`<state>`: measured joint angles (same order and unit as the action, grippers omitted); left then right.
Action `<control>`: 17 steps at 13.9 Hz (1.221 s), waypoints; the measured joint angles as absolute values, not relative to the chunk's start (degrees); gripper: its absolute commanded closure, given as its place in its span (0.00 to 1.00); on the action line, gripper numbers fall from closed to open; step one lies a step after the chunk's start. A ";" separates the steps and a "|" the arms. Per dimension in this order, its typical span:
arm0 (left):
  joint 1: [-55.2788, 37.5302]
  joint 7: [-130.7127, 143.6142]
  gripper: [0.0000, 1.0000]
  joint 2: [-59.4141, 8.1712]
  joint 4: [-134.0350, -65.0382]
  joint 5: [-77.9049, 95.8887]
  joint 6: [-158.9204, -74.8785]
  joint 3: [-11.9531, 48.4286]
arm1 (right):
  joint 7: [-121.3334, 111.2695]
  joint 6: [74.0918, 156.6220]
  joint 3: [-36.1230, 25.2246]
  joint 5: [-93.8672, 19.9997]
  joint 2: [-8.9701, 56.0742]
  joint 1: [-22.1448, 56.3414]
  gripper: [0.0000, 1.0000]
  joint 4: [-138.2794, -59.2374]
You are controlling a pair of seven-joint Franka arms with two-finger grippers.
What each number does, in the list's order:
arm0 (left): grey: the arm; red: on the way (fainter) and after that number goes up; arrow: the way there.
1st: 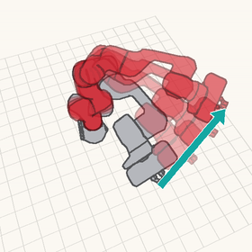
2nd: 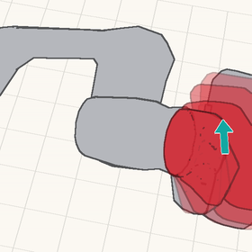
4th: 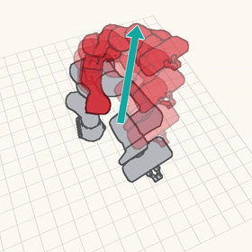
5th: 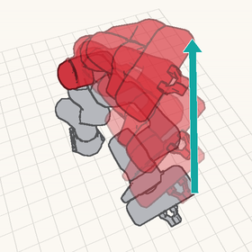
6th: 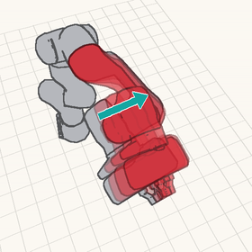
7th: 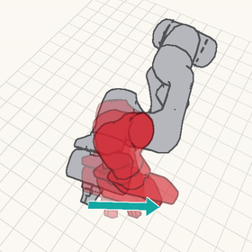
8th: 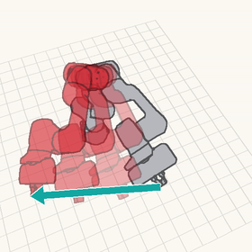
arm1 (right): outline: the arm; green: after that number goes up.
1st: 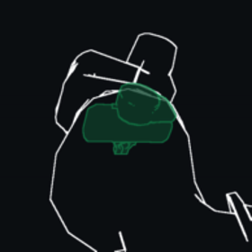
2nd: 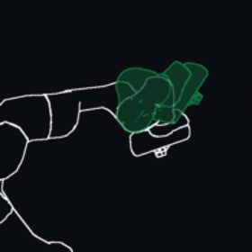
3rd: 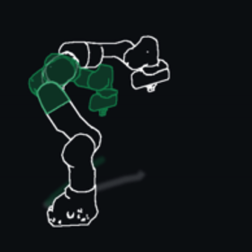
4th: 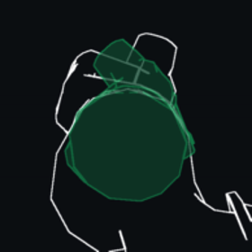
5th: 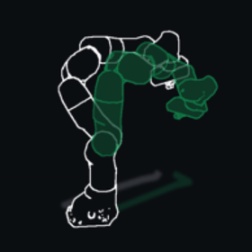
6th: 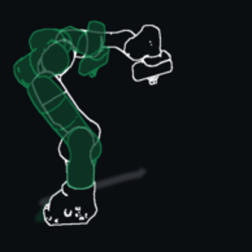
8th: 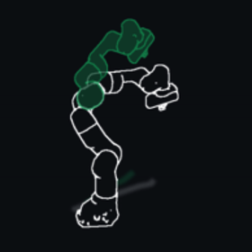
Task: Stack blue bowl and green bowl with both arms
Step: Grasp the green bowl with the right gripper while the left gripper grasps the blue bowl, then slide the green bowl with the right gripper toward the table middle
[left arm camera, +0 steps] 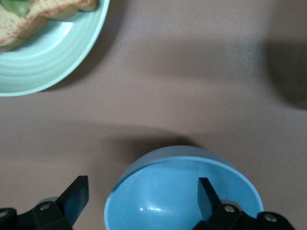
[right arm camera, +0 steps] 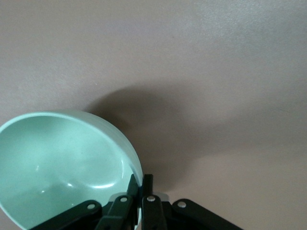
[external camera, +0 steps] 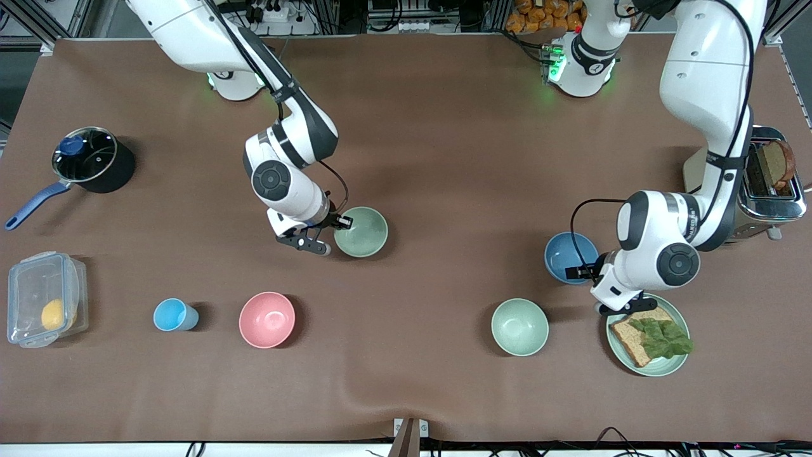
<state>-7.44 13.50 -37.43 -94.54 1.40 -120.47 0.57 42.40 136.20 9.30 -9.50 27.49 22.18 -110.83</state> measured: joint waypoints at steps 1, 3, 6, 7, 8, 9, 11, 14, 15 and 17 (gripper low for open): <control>-7.45 13.50 0.00 -37.72 -94.53 1.40 -120.58 0.57 | 42.45 136.20 9.32 -10.48 27.60 22.40 1.00 -110.55; -7.50 13.49 0.00 -37.93 -94.53 1.40 -120.59 0.60 | 42.86 136.20 9.35 -12.34 27.69 23.41 1.00 -110.18; -7.67 13.49 0.37 -38.05 -94.54 1.39 -120.59 0.63 | 45.19 136.38 9.38 -13.00 27.76 25.81 1.00 -109.91; -7.75 13.49 0.77 -38.11 -94.54 1.39 -120.59 0.64 | 46.23 136.98 9.37 -13.14 27.90 26.67 1.00 -109.91; -7.82 13.49 1.00 -38.16 -94.54 1.39 -120.59 0.64 | 47.30 137.95 9.39 -13.19 28.20 27.55 1.00 -109.91; -7.84 13.49 1.00 -38.20 -94.54 1.39 -120.59 0.64 | 48.46 139.07 9.38 -13.21 28.67 28.53 1.00 -109.89; -7.84 13.49 1.00 -38.25 -94.54 1.39 -120.59 0.64 | 50.21 140.79 9.38 -13.23 29.94 30.05 1.00 -109.57; -7.83 13.49 1.00 -38.27 -94.54 1.39 -120.59 0.64 | 51.35 141.03 9.37 -13.24 31.94 30.49 0.99 -107.81; -7.81 13.49 1.00 -38.25 -94.51 1.39 -120.59 0.64 | 51.51 140.99 9.35 -13.24 32.47 30.48 0.73 -107.28; -7.61 13.57 1.00 -37.92 -93.98 1.40 -120.63 0.74 | 51.67 140.90 9.34 -13.25 32.99 30.48 0.00 -106.67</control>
<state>-7.61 13.57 -37.92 -93.98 1.40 -120.63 0.74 51.67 140.90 9.34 -13.25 32.99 30.48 -106.67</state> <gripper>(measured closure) 0.912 0.934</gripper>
